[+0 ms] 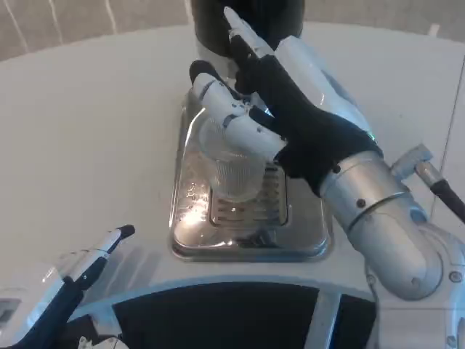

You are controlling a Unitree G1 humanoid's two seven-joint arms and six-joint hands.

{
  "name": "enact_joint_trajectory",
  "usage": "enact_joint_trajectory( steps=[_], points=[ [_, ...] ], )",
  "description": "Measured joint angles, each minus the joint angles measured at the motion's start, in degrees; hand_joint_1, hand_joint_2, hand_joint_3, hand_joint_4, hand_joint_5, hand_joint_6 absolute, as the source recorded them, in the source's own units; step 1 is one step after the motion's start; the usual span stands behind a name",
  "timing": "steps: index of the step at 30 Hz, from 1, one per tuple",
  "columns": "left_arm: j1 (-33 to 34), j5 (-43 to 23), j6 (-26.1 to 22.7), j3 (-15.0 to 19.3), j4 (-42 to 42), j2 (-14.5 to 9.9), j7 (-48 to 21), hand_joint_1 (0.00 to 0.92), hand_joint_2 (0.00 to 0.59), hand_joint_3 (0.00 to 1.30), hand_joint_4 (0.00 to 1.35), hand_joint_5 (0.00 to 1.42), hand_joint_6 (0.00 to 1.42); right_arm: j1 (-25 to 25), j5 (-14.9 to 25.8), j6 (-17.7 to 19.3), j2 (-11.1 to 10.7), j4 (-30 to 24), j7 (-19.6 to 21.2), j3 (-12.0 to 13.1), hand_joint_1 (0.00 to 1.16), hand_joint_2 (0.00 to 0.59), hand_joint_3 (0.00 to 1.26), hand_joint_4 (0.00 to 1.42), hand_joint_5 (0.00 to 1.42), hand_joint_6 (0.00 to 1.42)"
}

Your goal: Grasp the cup under the faucet to collect the drink, then remove the cup.

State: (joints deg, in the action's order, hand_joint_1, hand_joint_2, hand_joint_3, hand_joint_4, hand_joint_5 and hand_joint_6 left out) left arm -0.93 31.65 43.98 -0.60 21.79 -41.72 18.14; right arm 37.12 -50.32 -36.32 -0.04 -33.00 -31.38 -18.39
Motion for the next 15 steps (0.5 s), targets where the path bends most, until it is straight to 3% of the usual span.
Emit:
enact_joint_trajectory(
  steps=[6,15],
  points=[
    [-0.31,-0.23,-0.12,0.6,0.0,0.01,-0.45,0.035,0.078,0.11,0.06,0.18,0.27,1.12,-1.45,-0.21,-3.09,-0.41,-2.1,-1.76,0.0,0.476,0.0,0.0,0.0,0.0],
    [-0.48,-0.36,-0.51,1.55,-0.25,0.2,-1.03,0.059,0.074,0.09,0.04,0.18,0.27,2.11,-2.67,-0.25,-4.69,-0.06,-3.9,-4.57,0.0,0.476,0.0,0.0,0.0,0.0]
  ],
)
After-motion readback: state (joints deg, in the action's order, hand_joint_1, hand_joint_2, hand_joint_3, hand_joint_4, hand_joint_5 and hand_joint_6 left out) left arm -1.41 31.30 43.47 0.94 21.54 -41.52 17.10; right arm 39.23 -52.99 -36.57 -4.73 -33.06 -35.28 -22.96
